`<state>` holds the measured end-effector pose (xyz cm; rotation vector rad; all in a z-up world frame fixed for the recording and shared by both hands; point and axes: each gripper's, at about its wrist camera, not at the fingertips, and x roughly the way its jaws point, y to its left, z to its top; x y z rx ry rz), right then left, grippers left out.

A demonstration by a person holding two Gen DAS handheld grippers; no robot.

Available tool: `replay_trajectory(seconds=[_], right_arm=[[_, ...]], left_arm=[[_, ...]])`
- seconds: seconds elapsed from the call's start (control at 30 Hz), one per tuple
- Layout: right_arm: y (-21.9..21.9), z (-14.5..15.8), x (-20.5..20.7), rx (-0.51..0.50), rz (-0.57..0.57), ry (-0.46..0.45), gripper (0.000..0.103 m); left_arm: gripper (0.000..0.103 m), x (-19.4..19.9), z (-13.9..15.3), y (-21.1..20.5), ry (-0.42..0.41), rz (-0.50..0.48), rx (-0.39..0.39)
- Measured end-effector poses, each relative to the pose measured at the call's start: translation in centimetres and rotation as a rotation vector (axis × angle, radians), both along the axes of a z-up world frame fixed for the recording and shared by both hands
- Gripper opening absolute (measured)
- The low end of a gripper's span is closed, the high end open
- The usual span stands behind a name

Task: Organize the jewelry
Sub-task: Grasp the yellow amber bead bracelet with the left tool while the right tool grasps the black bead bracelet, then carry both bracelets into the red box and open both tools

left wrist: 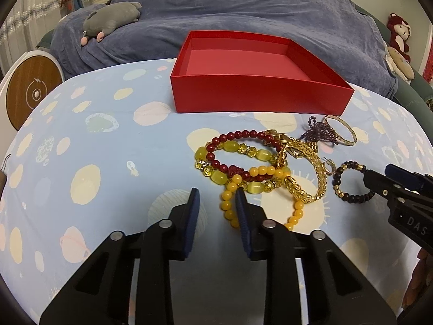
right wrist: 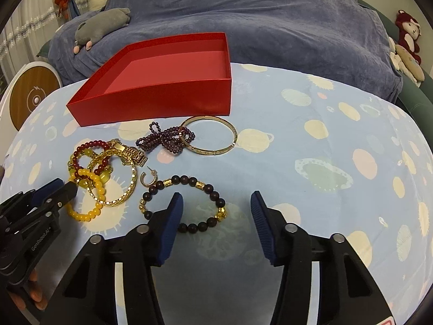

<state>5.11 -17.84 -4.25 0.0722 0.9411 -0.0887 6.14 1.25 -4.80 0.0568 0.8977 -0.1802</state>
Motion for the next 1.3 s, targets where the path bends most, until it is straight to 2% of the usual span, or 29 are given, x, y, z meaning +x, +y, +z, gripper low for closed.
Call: replay_trajectory(seconds=[0.03, 0.07, 0.23, 0.3, 0.4, 0.57, 0.97, 1.13, 1.3], right_arm=[[0.0, -0.2, 0.2, 0.003, 0.003, 0.007, 0.044], [0.0, -0.4, 0.3, 0.003, 0.008, 0.011, 0.042], [0.8, -0.7, 0.3, -0.013, 0.051, 0.014, 0.028], [0.9, -0.7, 0.2, 0.001, 0.067, 0.018, 0.014], [0.8, -0.6, 0.0, 0.023, 0.073, 0.031, 0.008], [0.8, 0.7, -1.0, 0.055, 0.085, 0.017, 0.007], [-0.1, 7.2, -2.1, 0.099, 0.08, -0.096, 0.007], [0.0, 10.9, 0.5, 0.078, 0.124, -0.136, 0.007], [-0.9, 13.2, 6.6, 0.099, 0.14, -0.17, 0.007]], left_arm=[[0.01, 0.0, 0.0, 0.0, 0.004, -0.007, -0.006], [0.009, -0.1, 0.1, 0.0, 0.009, -0.014, -0.01], [0.008, -0.4, 0.5, 0.2, 0.022, -0.035, -0.035], [0.008, -0.6, 1.0, 0.4, 0.019, -0.044, -0.048], [0.007, -1.1, 1.9, 1.1, 0.018, -0.05, -0.076], [0.007, -1.9, 3.6, 2.0, -0.003, -0.045, -0.108], [0.007, -2.6, 9.6, 1.8, -0.067, -0.07, -0.179], [0.007, -0.6, 12.4, 0.3, -0.092, -0.125, -0.175], [0.007, 5.4, 14.1, -1.0, -0.115, -0.147, -0.165]])
